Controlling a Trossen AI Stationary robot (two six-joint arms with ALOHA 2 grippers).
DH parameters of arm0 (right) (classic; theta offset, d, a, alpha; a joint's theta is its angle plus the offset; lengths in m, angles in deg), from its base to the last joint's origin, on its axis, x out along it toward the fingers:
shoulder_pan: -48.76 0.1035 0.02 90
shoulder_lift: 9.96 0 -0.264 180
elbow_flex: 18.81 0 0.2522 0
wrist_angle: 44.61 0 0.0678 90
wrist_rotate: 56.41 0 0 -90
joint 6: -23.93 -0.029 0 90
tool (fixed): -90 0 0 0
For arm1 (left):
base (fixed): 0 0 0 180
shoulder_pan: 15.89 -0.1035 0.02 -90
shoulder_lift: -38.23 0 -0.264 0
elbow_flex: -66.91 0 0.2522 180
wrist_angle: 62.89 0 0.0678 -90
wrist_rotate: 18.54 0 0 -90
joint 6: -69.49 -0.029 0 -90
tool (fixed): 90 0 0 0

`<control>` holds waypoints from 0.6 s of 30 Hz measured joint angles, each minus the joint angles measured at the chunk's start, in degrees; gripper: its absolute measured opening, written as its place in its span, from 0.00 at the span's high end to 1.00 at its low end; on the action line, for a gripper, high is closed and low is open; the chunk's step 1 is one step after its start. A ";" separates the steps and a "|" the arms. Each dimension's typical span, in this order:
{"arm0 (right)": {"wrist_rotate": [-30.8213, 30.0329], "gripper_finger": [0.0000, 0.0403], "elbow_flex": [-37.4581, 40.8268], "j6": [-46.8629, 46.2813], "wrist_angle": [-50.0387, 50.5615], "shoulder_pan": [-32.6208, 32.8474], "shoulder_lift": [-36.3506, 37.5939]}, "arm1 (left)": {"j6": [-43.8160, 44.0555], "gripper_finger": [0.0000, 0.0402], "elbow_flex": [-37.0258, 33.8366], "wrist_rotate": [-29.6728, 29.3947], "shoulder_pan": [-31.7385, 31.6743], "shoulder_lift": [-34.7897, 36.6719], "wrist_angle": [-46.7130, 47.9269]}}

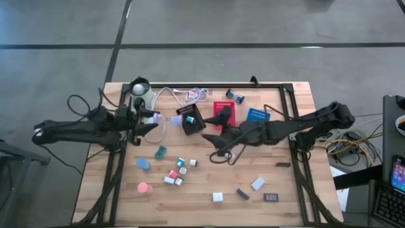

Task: Pick & Place Office items
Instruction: Put the purple hourglass into the blue bin

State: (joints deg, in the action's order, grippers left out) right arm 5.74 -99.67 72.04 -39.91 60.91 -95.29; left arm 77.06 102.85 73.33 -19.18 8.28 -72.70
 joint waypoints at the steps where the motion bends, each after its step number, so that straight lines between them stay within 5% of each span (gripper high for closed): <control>1: -0.93 0.24 -0.87 0.85 0.22 0.10 -0.68 | 0.37 0.49 0.56 0.02 0.00 -0.76 -0.02; 18: -3.61 0.21 -6.70 4.78 0.53 0.33 -1.38 | 1.34 0.49 7.33 2.50 0.00 -9.27 -5.74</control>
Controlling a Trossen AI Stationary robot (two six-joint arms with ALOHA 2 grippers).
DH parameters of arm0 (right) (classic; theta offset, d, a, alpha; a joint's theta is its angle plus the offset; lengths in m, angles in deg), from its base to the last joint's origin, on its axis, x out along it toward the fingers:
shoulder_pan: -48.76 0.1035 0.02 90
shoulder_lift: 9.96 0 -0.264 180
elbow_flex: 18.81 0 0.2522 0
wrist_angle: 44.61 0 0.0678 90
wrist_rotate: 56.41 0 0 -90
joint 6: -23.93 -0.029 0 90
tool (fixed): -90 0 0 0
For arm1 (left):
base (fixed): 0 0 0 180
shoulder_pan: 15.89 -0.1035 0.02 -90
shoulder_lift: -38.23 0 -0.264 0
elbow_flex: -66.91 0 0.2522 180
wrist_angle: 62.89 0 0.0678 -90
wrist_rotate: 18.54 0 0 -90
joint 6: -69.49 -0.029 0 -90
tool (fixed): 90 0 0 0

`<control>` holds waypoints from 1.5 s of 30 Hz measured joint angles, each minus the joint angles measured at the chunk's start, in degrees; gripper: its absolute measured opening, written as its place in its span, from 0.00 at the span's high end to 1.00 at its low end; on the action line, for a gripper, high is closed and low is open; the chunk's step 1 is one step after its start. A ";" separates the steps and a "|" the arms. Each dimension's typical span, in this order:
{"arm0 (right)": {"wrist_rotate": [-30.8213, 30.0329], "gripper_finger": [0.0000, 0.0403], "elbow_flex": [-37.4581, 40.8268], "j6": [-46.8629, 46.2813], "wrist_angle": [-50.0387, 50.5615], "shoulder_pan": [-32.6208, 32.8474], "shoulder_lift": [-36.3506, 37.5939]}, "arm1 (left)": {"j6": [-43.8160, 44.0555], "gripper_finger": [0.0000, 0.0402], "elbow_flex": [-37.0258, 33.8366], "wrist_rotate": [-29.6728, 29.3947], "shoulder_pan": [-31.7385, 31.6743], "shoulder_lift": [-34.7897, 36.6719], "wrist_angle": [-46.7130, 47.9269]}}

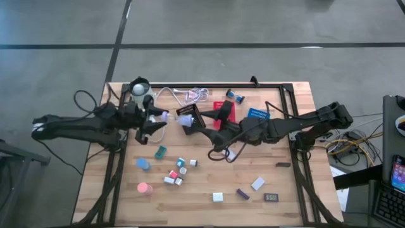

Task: Pick & Place Office items
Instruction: Put the purple hourglass into the blue bin

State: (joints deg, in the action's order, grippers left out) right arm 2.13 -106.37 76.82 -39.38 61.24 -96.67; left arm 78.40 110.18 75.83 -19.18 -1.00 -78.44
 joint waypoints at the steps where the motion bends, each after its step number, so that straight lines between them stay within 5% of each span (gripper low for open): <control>1: 0.00 0.21 0.00 0.25 -0.32 -0.02 0.00 | 0.00 0.49 0.52 0.15 0.00 -0.75 0.50; 18: 0.04 0.21 0.17 2.57 -3.58 0.13 -0.02 | -2.09 0.49 10.79 3.74 -0.09 -10.96 2.13; 45: -3.03 0.21 0.07 4.40 -4.09 1.54 0.31 | -2.96 0.49 14.85 4.74 -4.63 -11.77 6.81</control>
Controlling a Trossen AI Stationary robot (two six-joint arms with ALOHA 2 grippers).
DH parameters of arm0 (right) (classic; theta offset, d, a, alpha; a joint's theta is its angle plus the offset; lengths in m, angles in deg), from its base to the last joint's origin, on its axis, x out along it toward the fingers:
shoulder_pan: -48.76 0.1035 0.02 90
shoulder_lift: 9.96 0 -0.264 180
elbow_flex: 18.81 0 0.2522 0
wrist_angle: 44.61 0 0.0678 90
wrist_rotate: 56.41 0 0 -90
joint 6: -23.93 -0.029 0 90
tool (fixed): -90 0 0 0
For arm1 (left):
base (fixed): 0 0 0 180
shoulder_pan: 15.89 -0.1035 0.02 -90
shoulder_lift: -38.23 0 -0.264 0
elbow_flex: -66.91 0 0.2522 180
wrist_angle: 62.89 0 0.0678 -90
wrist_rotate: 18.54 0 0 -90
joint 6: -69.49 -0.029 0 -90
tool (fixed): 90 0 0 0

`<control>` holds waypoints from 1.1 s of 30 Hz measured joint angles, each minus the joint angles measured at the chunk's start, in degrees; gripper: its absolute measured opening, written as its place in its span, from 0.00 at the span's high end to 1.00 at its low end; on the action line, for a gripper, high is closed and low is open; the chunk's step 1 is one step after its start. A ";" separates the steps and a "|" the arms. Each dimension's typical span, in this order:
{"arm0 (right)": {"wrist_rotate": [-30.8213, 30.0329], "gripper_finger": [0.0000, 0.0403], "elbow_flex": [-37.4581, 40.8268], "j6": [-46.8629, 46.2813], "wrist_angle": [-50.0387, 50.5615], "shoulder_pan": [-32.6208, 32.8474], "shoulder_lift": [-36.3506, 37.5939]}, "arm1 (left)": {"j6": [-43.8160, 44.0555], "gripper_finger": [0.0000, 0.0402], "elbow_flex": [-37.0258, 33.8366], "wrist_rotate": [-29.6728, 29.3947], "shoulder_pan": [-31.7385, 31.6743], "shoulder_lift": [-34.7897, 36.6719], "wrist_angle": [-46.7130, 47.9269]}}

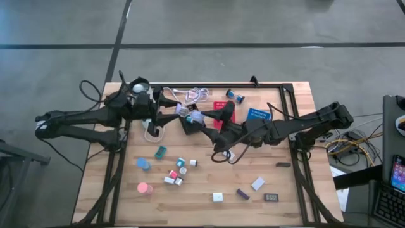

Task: Pick & Place Office items
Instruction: Put the purple hourglass into the blue bin

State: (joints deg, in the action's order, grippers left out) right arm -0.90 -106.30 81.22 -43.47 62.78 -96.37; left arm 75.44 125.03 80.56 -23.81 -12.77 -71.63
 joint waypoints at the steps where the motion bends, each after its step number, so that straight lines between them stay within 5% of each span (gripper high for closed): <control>1: -0.88 0.20 0.00 -0.42 0.02 -0.02 0.00 | 0.03 0.49 0.00 0.02 0.00 -0.04 0.00; 17: -3.14 0.14 0.75 -7.83 0.02 -0.02 0.02 | 0.73 0.49 0.00 0.25 -0.59 -0.24 -2.70; 33: -3.09 0.17 3.58 -4.57 -7.37 -0.37 0.04 | 3.16 0.49 0.00 1.03 -1.18 -2.46 -5.15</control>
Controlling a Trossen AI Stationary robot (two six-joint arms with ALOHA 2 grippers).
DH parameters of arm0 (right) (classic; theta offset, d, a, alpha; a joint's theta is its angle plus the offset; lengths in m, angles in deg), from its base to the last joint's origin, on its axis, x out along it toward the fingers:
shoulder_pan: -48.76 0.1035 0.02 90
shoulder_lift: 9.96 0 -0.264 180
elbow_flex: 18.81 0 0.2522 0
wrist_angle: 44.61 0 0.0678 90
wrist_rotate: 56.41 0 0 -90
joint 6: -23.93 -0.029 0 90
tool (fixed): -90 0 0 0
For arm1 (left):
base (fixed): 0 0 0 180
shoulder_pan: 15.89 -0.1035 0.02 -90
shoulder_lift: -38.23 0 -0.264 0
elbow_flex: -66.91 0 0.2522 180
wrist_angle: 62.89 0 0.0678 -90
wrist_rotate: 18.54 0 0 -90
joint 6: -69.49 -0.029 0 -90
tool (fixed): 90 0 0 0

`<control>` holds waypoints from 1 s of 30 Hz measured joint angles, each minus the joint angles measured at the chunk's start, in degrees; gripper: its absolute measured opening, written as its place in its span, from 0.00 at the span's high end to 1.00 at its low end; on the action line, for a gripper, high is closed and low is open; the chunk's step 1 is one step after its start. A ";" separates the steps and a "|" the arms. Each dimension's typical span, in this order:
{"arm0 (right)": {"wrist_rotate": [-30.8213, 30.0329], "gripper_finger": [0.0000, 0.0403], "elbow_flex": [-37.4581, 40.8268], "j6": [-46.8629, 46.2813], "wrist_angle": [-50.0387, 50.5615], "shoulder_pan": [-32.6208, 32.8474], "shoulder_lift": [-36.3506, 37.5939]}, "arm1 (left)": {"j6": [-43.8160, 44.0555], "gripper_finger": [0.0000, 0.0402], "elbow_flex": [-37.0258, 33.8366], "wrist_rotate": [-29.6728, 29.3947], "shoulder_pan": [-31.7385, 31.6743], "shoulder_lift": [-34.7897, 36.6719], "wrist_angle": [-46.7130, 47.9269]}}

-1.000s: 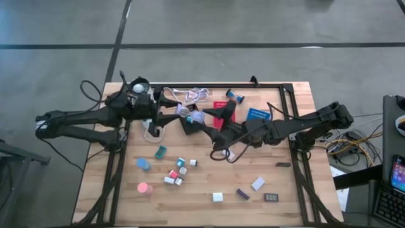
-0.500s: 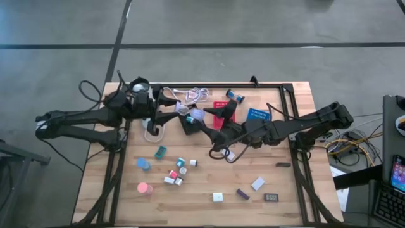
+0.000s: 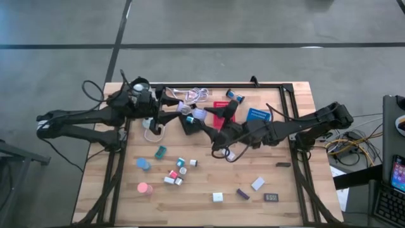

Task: Pick & Place Office items
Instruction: Put the purple hourglass into the blue bin

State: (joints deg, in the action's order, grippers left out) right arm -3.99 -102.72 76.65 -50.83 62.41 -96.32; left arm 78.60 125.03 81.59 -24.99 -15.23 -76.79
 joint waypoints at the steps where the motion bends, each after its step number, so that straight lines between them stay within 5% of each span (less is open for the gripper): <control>1: 0.01 0.17 0.00 0.01 -0.02 -0.05 0.00 | 0.10 0.49 0.00 0.34 0.00 -0.17 -0.25; 22: 0.22 0.19 0.11 -1.33 0.04 -1.36 0.00 | 0.83 0.49 0.00 0.94 0.00 -1.54 -1.12; 30: 0.15 0.36 0.22 -1.76 0.61 -1.33 0.00 | 0.80 0.49 0.00 0.96 0.00 -1.54 -1.10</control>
State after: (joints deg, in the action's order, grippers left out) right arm -3.84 -102.50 74.89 -50.22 61.07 -96.32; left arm 79.41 125.03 82.55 -24.99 -16.77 -77.89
